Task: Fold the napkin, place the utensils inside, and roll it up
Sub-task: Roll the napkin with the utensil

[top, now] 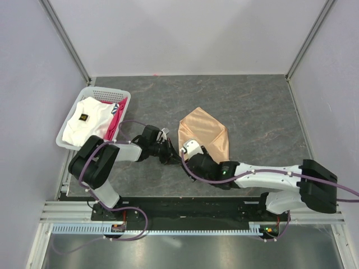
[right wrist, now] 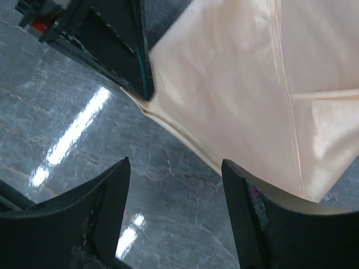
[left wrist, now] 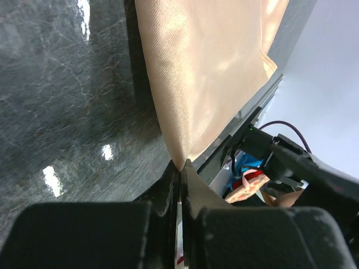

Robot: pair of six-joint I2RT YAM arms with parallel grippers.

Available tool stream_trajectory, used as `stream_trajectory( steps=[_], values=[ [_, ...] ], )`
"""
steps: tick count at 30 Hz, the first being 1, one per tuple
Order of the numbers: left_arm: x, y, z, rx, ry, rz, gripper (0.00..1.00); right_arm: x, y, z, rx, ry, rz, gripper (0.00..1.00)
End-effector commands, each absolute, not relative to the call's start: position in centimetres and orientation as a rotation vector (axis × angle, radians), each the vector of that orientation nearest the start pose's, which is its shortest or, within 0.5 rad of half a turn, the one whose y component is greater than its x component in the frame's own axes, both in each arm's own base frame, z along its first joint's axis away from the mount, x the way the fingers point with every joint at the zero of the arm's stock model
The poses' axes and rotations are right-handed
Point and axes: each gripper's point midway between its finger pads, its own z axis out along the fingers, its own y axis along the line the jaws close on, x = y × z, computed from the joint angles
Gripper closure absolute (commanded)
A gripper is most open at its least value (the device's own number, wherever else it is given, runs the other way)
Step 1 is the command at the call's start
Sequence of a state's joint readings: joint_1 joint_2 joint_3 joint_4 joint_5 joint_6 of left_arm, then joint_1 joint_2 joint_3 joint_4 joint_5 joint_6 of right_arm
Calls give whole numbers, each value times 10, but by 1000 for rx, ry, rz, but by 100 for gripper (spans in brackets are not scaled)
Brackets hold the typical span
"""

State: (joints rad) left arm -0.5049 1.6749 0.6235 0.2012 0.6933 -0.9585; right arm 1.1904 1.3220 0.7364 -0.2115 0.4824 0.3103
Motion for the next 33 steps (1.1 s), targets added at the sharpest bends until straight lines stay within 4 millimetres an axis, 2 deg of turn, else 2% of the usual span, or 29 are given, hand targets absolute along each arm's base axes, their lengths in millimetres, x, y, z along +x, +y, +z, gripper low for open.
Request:
stream_trajectory(
  steps=[1, 5, 9, 14, 21, 26, 29, 33],
  values=[
    [221, -281, 51, -273, 2701, -1482, 98, 205, 306, 112, -710, 1991, 116, 25],
    [221, -279, 51, -285, 2696, -1490, 98, 203, 321, 101, -745, 1960, 82, 25],
    [220, -278, 50, -295, 2695, -1503, 98, 203, 326, 83, -781, 1944, 20, 26],
    [220, -277, 51, -300, 2695, -1512, 98, 206, 319, 63, -804, 1931, -97, 27],
    [220, -276, 51, -305, 2695, -1519, 98, 214, 299, 51, -779, 1899, -231, 28],
    [220, -275, 52, -303, 2694, -1528, 98, 214, 294, 36, -810, 1901, -267, 29],
    [222, -274, 54, -305, 2688, -1528, 98, 215, 290, 26, -818, 1915, -282, 31],
    [221, -272, 53, -312, 2687, -1526, 98, 216, 283, 17, -816, 1934, -293, 39]
  ],
)
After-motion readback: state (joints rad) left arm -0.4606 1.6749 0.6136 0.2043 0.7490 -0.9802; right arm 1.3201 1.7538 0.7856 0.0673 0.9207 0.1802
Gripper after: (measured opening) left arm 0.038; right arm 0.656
